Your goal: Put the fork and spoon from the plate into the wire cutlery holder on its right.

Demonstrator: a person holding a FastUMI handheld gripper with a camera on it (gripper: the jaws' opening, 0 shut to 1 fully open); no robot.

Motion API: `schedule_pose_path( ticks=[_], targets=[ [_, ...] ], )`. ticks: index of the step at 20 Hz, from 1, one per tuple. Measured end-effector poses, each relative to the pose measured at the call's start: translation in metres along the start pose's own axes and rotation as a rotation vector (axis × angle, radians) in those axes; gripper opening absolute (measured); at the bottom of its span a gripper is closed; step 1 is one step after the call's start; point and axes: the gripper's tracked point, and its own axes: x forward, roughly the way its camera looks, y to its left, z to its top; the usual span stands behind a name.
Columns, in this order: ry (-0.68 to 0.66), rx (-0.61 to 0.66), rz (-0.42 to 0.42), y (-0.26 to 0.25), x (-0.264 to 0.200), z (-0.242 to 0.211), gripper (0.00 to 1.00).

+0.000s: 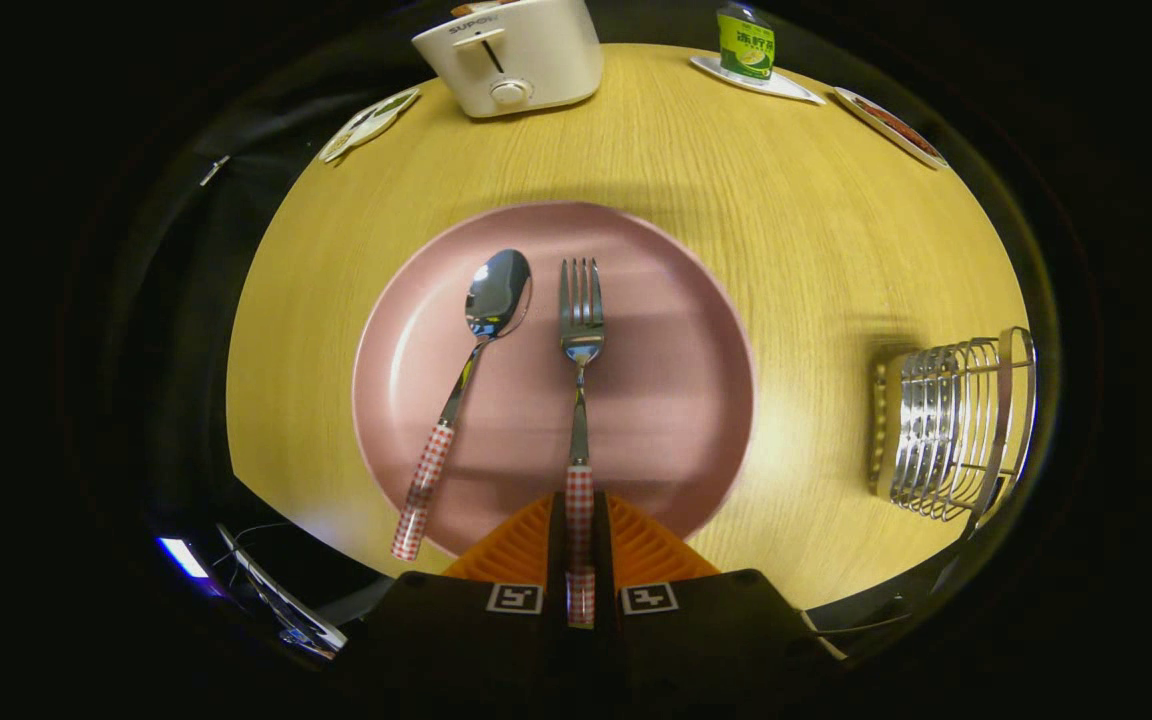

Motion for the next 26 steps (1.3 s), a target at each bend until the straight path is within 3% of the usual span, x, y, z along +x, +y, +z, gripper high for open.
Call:
schedule_pose_path(
  ticks=[3, 7, 11, 14, 20, 26],
  targets=[
    [0.001, -0.006, 0.034, -0.009, -0.026, -0.006, 0.14],
    [0.013, -0.112, 0.116, -0.02, -0.081, -0.018, 0.14],
    [-0.017, -0.259, 0.091, -0.072, -0.137, -0.009, 0.14],
    [0.043, -0.32, 0.056, -0.119, -0.168, -0.013, 0.14],
    [0.23, -0.436, -0.074, -0.2, -0.177, -0.018, 0.14],
    [0.44, -0.481, -0.061, -0.216, -0.161, -0.024, 0.14]
  ],
)
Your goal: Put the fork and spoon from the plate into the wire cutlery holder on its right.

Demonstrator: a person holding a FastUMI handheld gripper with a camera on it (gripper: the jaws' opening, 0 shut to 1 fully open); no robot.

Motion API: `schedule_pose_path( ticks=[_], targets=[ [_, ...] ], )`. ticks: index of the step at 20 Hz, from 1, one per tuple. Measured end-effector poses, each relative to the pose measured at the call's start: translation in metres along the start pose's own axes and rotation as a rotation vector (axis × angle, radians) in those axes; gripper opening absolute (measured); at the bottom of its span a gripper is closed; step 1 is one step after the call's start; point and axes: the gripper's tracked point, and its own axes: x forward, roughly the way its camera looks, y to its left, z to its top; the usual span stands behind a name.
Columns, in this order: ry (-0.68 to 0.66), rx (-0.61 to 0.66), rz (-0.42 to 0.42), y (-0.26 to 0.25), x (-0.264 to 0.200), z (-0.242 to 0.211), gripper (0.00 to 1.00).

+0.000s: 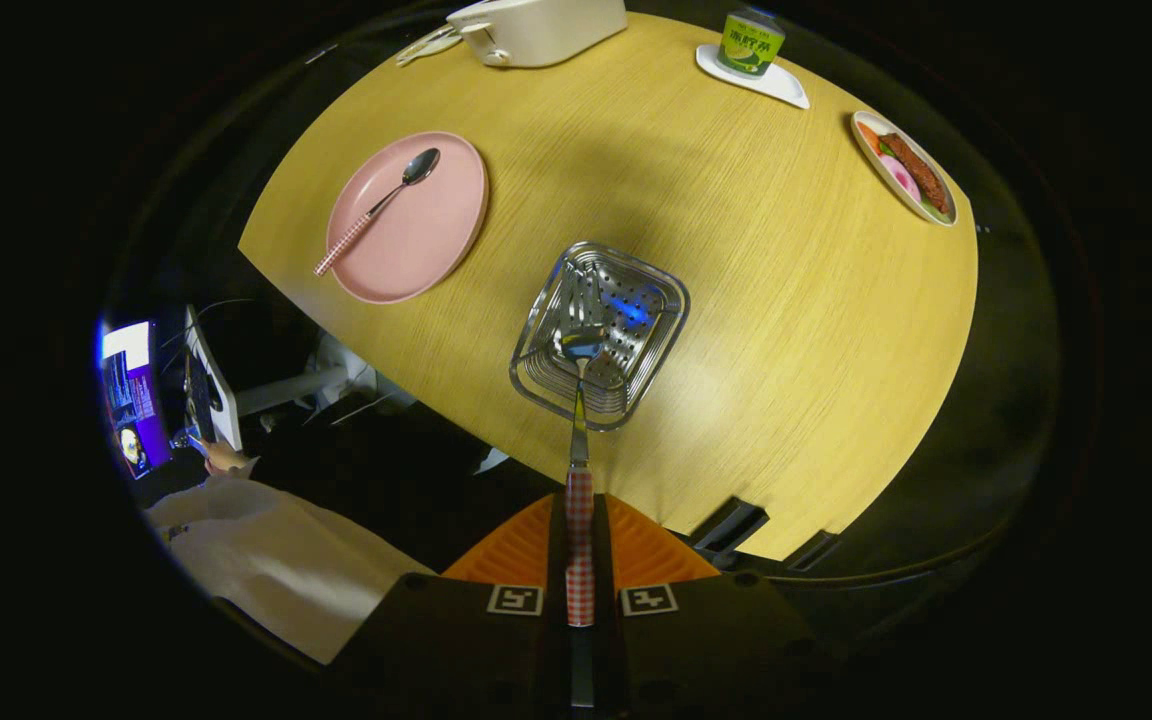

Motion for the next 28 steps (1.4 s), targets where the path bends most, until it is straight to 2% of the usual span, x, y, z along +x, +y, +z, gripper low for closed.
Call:
schedule_pose_path(
  ticks=[7, 11, 12, 15, 17, 20, 21, 25, 28],
  targets=[
    [0.131, 0.01, 0.022, -0.012, 0.019, 0.025, 0.14],
    [0.141, 0.035, 0.037, -0.013, 0.025, 0.037, 0.17],
    [0.126, 0.044, 0.05, -0.011, 0.024, 0.041, 0.21],
    [0.085, 0.061, 0.056, -0.014, 0.018, 0.044, 0.59],
    [0.058, 0.08, 0.061, -0.015, 0.015, 0.042, 0.67],
    [-0.016, 0.105, 0.07, -0.015, 0.008, 0.042, 0.72],
    [-0.054, 0.116, 0.073, -0.015, 0.0, 0.043, 0.81],
    [-0.27, 0.159, 0.082, -0.008, -0.031, 0.062, 0.99],
    [-0.431, 0.179, 0.065, 0.002, -0.055, 0.074, 1.0]
  ],
)
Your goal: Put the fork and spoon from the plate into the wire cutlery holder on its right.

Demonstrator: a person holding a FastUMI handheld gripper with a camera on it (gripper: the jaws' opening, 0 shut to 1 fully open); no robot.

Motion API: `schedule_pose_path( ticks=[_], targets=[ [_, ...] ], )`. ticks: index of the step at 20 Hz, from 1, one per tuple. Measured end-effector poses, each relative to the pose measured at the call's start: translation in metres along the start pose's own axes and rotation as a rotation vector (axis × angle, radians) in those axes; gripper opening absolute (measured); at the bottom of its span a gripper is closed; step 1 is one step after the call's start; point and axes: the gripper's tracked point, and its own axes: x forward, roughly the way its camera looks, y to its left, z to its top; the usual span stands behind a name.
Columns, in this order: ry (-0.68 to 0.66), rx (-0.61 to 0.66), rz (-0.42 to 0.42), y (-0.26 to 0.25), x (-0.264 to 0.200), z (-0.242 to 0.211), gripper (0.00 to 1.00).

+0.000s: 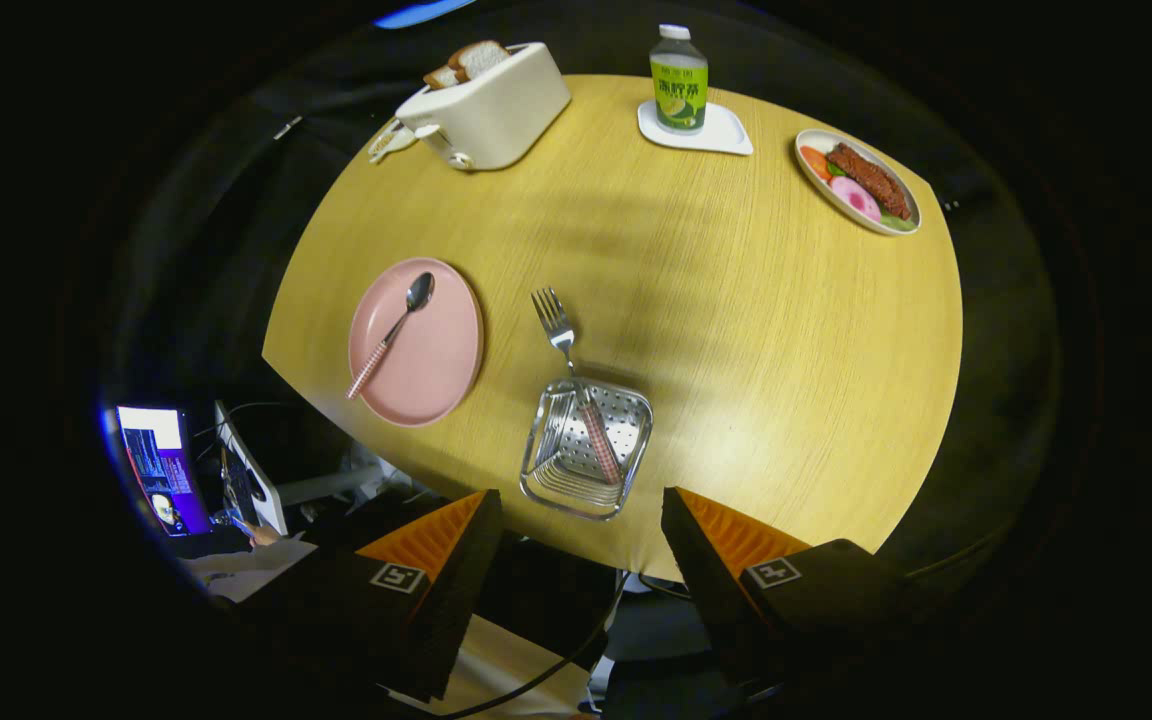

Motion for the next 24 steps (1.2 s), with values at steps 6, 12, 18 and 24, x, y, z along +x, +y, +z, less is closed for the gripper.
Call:
schedule_pose_path(
  ticks=[6, 12, 18, 24],
  targets=[
    [-0.238, 0.097, 0.017, 0.044, -0.022, 0.03, 1.0],
    [-0.35, 0.126, 0.022, 0.093, -0.007, 0.047, 1.0],
    [-0.325, 0.157, 0.108, 0.172, 0.049, 0.05, 1.0],
    [-0.22, 0.222, 0.107, 0.214, 0.127, 0.048, 1.0]
  ],
)
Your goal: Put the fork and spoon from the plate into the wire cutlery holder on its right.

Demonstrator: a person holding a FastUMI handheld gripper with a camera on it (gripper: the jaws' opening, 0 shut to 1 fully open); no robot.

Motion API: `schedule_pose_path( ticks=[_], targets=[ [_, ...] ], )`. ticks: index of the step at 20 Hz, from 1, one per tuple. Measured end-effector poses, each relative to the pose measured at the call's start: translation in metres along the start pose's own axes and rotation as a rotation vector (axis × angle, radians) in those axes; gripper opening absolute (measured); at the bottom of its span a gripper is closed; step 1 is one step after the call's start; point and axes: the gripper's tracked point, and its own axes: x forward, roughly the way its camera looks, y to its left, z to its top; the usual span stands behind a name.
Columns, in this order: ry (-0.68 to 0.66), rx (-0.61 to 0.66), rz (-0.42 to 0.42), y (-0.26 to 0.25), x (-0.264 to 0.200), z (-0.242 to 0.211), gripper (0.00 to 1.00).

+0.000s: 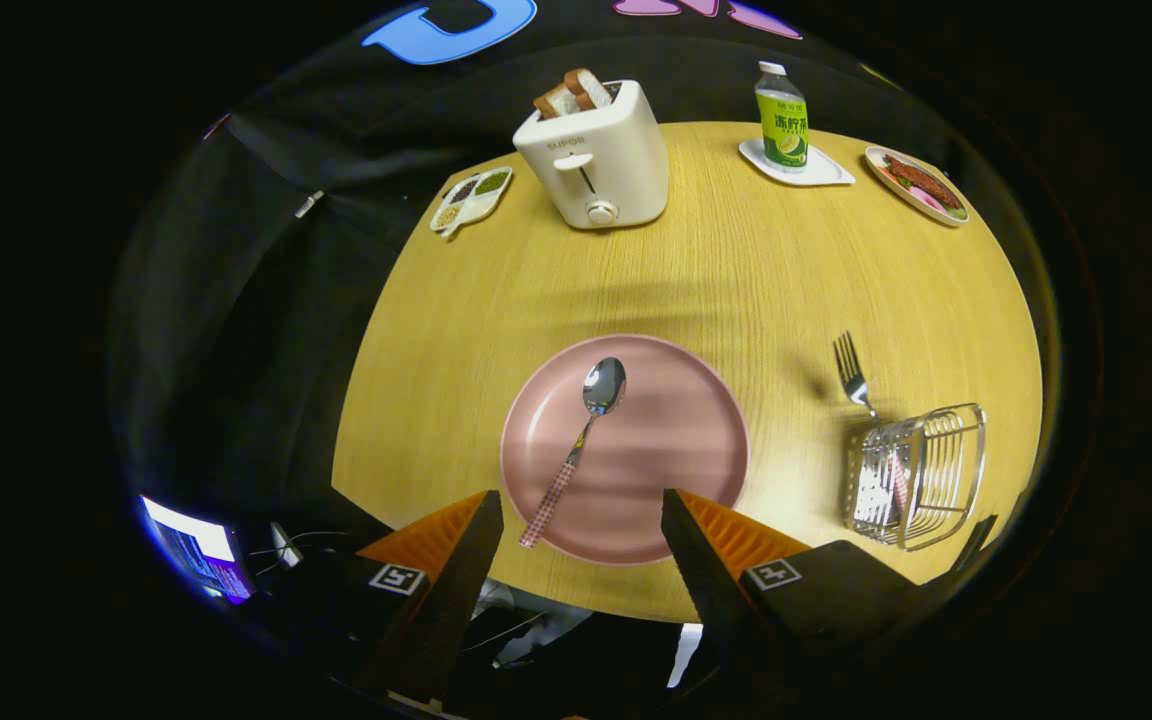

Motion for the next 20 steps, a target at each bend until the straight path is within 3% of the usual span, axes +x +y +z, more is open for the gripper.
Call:
schedule_pose_path(
  ticks=[7, 13, 16, 17, 20],
  targets=[
    [0.119, 0.113, -0.059, -0.001, 0.059, -0.023, 1.0],
    [0.183, 0.184, -0.082, 0.0, 0.081, -0.035, 0.97],
    [0.203, 0.172, -0.086, 0.001, 0.078, -0.042, 0.91],
    [0.212, 0.172, -0.089, 0.001, 0.079, -0.044, 0.77],
    [0.239, 0.161, -0.094, 0.003, 0.083, -0.05, 0.59]
  ],
)
